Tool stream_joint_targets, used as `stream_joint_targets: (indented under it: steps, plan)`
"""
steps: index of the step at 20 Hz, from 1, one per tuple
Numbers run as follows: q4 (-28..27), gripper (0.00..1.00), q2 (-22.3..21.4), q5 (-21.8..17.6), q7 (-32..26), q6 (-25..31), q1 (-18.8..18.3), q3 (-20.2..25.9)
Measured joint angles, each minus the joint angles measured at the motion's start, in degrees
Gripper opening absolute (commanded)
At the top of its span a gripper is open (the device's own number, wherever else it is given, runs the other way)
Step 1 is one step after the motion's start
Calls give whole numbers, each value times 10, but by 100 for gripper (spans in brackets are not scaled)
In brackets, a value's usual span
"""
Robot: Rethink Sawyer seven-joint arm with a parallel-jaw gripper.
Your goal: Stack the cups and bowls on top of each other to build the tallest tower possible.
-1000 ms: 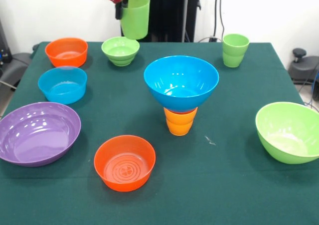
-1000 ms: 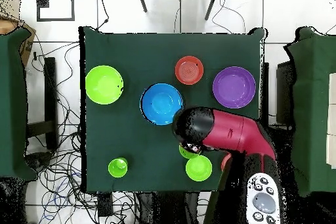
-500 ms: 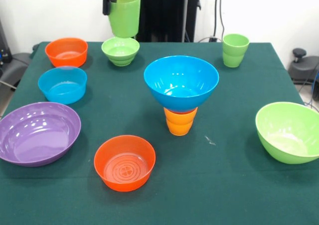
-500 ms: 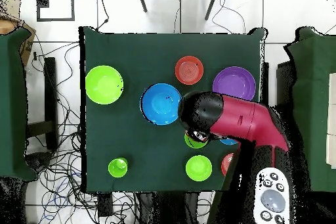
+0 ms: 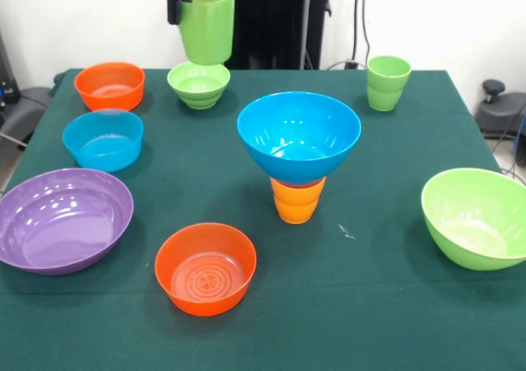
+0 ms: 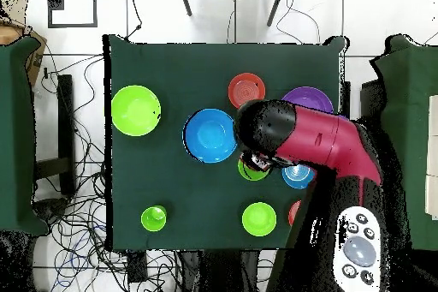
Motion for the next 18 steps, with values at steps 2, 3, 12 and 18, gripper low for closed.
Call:
stream_joint_targets:
  steps: [2,3,12,18]
  plan:
    - [-4,0,3,9,10,3,2,0]
    - [-7,0,6,16,19,4,3,0]
    - [-14,0,15,65,111,6,9,-1]
    - [-14,0,15,79,160,11,9,-1]
